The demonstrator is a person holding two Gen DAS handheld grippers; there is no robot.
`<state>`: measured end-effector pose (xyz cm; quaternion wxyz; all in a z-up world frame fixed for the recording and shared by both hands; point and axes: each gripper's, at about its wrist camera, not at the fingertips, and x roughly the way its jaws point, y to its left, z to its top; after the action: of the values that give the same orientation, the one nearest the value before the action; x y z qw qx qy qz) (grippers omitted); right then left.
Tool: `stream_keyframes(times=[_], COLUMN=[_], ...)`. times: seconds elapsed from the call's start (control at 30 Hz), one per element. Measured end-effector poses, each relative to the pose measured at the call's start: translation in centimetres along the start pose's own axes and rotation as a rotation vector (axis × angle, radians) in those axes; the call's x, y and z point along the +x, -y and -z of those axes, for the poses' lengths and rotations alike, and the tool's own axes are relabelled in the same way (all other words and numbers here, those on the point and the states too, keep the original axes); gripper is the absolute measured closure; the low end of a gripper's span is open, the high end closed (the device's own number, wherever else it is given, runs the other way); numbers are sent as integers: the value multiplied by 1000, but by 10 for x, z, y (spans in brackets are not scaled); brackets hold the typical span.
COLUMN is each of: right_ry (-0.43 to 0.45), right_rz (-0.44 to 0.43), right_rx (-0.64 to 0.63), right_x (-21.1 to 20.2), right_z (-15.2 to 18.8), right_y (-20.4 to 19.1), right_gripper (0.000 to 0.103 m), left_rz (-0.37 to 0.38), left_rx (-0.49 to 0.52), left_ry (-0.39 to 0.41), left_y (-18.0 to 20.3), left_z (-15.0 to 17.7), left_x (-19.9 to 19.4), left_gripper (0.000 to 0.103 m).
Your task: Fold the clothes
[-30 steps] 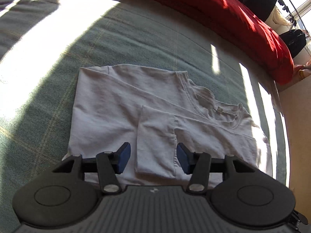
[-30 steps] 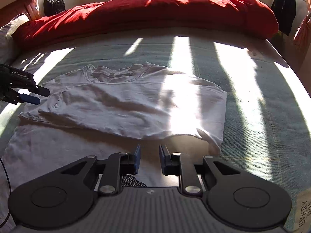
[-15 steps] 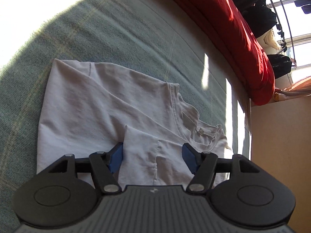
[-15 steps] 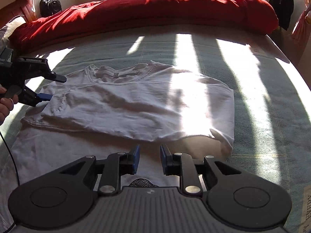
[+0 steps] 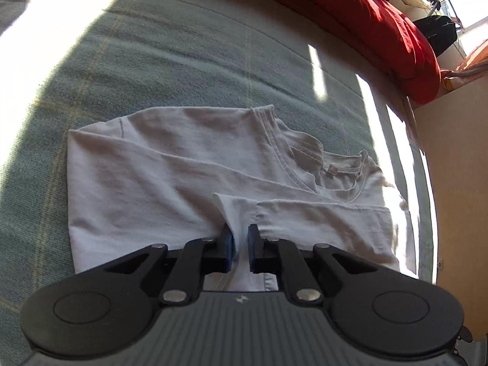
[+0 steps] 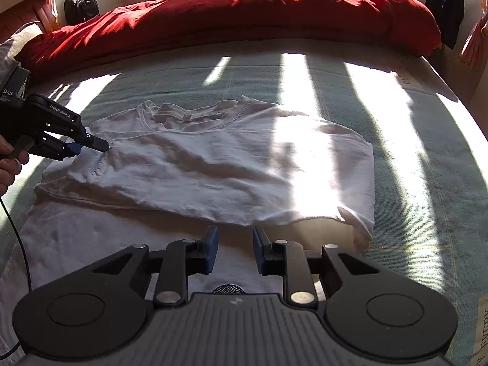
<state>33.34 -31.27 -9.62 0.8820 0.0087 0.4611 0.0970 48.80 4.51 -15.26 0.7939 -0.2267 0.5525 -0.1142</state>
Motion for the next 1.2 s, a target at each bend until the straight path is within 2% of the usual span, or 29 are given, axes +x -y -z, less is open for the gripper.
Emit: stream_keyframes(times=[0.17, 0.33, 0.47, 0.6, 0.73, 0.8, 0.93, 1.0, 1.03, 1.13, 1.2], right_ry=[-5, -9, -14, -34, -69, -74, 13, 52, 56, 34, 4], right_rz=[18, 28, 67, 159, 311, 337, 313, 284, 272, 233, 215], right_rx=[5, 10, -8, -23, -99, -116, -64, -46, -40, -37, -43], right_x=[1, 0, 0, 4, 14, 18, 6, 0, 0, 11, 24], right_z=[1, 2, 3, 4, 8, 9, 0, -6, -8, -11, -8], right_y=[4, 10, 16, 27, 40, 46, 61, 64, 65, 66, 68], right_gripper=[72, 72, 72, 72, 72, 72, 73, 80, 88, 88, 88], left_rz=[-11, -46, -93, -106, -120, -130, -138, -147, -152, -166, -178], left_rx=[50, 62, 47, -15, -17, -6, -8, -6, -4, -1, -5], left_ry=[84, 88, 65, 45, 41, 38, 38, 37, 36, 37, 38], left_y=[13, 12, 1, -17, -18, -17, -17, -17, -16, -15, -15], left_z=[-3, 0, 9, 14, 15, 15, 14, 15, 15, 14, 14], left_x=[-27, -29, -23, -14, -8, -7, -7, -6, -6, -7, -8], left_gripper=[103, 103, 103, 103, 103, 103, 102, 102, 102, 100, 94])
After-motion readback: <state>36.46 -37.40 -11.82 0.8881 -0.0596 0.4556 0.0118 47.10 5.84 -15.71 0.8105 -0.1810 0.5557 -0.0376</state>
